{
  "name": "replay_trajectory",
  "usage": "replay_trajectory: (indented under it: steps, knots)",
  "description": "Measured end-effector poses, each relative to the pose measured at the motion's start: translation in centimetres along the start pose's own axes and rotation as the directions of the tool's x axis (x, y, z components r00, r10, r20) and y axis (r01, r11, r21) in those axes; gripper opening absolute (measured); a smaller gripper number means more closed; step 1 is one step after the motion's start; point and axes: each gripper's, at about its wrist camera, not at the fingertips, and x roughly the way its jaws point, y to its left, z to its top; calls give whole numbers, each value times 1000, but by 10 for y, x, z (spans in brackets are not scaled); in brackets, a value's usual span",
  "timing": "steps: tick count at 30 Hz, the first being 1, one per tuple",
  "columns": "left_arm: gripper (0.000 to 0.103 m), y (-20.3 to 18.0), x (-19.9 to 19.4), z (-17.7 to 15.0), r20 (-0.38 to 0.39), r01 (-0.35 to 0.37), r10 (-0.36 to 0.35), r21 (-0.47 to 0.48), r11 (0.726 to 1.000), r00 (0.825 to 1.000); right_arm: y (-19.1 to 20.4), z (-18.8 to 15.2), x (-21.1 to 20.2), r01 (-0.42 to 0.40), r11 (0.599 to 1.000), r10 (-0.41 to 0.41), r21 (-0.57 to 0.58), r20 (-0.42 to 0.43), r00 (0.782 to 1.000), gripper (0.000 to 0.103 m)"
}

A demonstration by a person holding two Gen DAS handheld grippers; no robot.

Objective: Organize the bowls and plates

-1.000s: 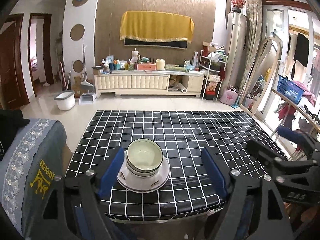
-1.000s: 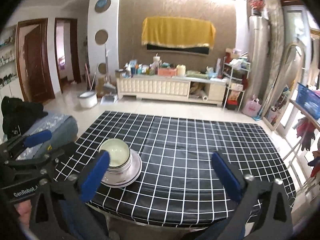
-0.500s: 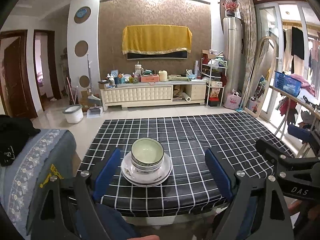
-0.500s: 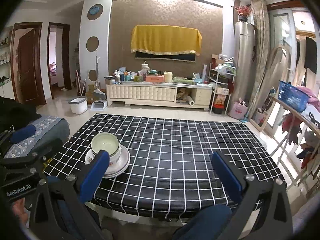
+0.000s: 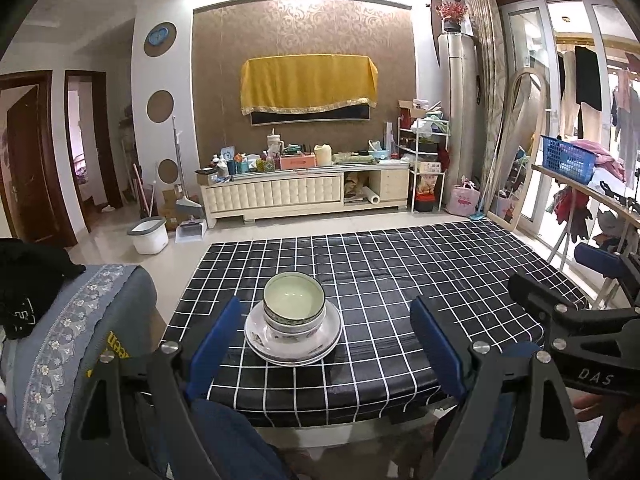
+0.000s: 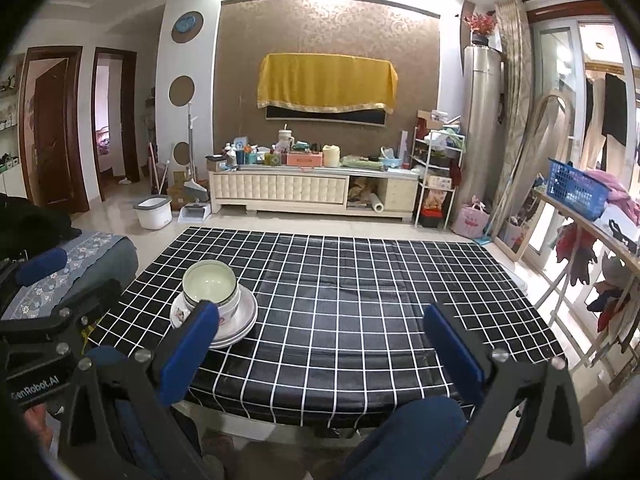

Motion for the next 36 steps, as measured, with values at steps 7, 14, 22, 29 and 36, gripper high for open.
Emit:
replay_trajectory:
  steps: [7, 14, 22, 29, 36]
  knots:
    - [85, -7, -3, -2, 4, 4, -4, 18, 1000, 1000, -1, -1, -1, -6, 1000, 6, 4, -4, 1000, 103]
    - [85, -6, -3, -2, -4, 3, -3, 3, 1000, 1000, -3, -1, -2, -20, 1000, 20, 3, -7, 1000, 103]
    - [97, -6, -5, -1, 8, -4, 4, 1, 1000, 1000, -4, -1, -1, -26, 1000, 26, 1, -12, 1000, 103]
    - [103, -5, -5, -2, 4, -1, 1, 1, 1000, 1000, -7, -1, -1, -15, 1000, 15, 1, -9, 1000, 103]
    - [103, -4, -6, -2, 2, 7, -7, -5, 1000, 1000, -8, -2, -2, -12, 1000, 12, 3, -15, 1000, 103]
